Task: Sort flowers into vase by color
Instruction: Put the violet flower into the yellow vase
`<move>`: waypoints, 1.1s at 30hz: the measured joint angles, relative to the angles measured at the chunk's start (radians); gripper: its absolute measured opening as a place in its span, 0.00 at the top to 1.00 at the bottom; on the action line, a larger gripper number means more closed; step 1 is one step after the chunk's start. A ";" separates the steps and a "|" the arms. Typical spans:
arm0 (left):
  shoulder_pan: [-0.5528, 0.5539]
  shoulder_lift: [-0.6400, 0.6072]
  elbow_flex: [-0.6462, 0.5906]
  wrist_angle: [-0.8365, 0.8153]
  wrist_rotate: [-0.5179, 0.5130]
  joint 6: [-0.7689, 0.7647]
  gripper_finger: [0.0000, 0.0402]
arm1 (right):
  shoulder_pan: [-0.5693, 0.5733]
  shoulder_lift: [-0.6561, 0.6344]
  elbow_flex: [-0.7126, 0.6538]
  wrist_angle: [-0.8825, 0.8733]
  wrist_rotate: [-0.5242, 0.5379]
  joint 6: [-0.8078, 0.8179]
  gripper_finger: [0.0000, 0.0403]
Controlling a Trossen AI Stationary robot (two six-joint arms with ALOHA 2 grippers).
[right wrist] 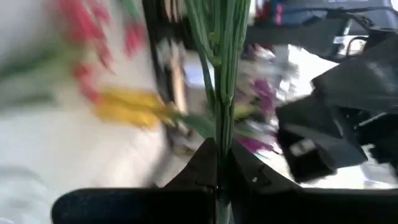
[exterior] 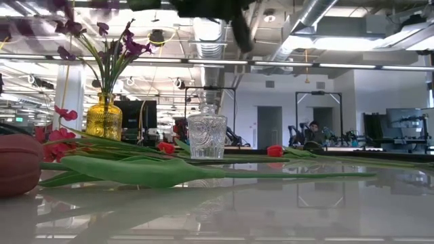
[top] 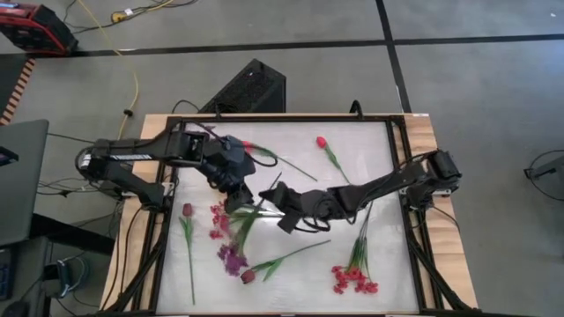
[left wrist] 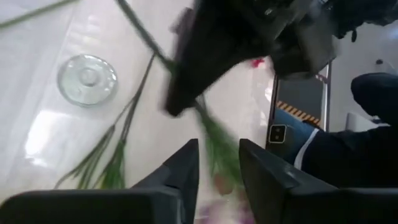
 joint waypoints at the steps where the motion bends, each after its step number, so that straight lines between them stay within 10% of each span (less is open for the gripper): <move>1: 0.009 0.001 0.018 -0.016 0.004 0.015 0.72 | -0.005 -0.022 0.000 -0.050 -0.055 0.076 0.90; 6: 0.087 0.001 0.175 -0.174 -0.009 0.137 0.67 | -0.091 -0.099 -0.009 -0.176 -0.529 0.461 0.90; 12: 0.098 -0.027 0.360 -0.269 -0.255 0.336 0.68 | -0.228 -0.022 -0.094 0.268 -0.902 0.743 0.90; 21: 0.106 -0.169 0.370 -0.170 -0.463 0.485 0.69 | -0.314 0.375 0.000 1.019 -0.898 1.185 0.90; 33: 0.117 -0.282 0.369 -0.110 -0.528 0.507 0.69 | -0.328 0.686 0.401 1.042 -0.847 1.261 0.90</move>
